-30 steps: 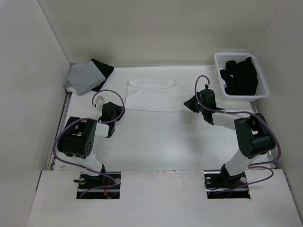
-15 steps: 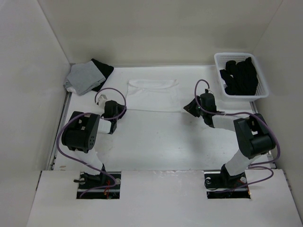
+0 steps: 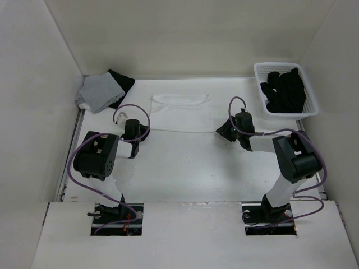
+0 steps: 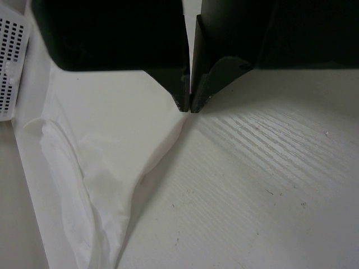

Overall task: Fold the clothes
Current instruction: Fold the tank top

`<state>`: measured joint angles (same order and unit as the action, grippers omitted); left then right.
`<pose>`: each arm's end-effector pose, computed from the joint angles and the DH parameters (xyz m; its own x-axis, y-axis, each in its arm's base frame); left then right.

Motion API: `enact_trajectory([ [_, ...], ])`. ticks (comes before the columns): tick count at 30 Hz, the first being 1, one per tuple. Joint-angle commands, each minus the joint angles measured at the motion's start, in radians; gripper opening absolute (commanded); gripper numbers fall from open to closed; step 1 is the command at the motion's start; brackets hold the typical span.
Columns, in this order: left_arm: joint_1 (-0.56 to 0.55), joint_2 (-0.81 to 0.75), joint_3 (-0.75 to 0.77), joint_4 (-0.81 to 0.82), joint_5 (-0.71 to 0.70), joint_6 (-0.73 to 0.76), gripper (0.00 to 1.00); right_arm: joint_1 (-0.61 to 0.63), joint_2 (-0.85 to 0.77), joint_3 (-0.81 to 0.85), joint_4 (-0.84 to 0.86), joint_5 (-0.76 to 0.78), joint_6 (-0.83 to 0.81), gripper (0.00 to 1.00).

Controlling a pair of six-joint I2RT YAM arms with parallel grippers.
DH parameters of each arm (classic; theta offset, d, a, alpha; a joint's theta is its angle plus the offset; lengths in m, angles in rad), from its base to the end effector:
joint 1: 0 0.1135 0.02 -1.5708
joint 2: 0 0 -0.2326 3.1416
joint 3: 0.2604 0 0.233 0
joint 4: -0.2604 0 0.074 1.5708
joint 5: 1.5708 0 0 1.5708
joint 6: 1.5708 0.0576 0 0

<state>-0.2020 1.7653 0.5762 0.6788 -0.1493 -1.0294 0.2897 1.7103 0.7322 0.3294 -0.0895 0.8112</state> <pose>0.3140 -0.0556 0.0912 -0.3077 -0.8020 -0.5119 -0.3734 0.5966 -0.7104 0.3172 0.0999 0.1112 -0.6545 0.5585 -0.5096 0.1769 0.7684 0.6150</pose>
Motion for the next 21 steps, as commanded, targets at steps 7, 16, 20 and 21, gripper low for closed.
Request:
enact_trajectory([
  [7,-0.01,-0.015,0.002,0.01,-0.001,0.0,0.02,0.019,-0.026,-0.008,0.128,-0.03,0.028,0.38],
  [16,-0.01,-0.021,-0.001,0.013,0.004,-0.004,0.02,0.022,0.063,0.05,0.094,-0.044,0.06,0.39],
  [20,-0.01,-0.023,-0.001,0.013,0.004,-0.004,0.02,0.03,0.087,0.071,0.086,-0.041,0.063,0.36],
  [21,-0.01,-0.021,0.001,0.013,0.004,-0.006,0.02,0.032,0.098,0.076,0.086,-0.042,0.066,0.34],
])
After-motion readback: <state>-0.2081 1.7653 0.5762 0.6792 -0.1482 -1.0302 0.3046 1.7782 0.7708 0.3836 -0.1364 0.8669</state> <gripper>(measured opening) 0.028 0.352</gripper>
